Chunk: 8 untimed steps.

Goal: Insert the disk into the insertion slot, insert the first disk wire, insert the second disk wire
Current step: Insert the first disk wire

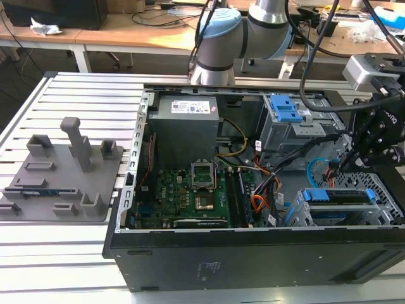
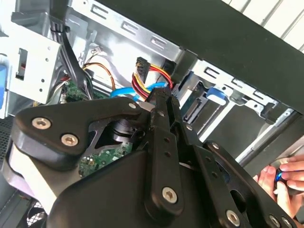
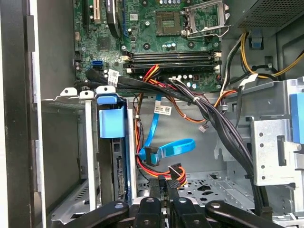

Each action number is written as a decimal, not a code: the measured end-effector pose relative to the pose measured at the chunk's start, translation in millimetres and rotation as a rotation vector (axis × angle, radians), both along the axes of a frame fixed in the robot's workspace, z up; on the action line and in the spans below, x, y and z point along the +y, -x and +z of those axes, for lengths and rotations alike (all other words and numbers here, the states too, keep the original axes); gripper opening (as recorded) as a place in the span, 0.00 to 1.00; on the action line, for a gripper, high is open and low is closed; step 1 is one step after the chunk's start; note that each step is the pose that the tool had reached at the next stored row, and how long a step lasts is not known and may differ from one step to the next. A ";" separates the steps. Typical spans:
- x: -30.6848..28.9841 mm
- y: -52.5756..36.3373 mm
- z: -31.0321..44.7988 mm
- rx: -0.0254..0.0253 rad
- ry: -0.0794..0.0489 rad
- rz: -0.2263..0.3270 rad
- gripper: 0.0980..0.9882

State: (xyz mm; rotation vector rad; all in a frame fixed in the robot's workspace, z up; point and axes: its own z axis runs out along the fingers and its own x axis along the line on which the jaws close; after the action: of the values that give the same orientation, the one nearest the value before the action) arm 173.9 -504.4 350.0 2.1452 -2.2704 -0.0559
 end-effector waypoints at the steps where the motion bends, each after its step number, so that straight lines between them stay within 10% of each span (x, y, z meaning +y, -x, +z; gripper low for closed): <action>1: -3.2 0.0 0.1 0.0000 0.000 0.000 0.08; 8: -9.7 0.0 1.3 0.0005 0.000 0.000 0.08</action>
State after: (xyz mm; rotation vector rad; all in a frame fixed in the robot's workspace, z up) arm 173.9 -514.1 351.3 2.1451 -2.2701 -0.0566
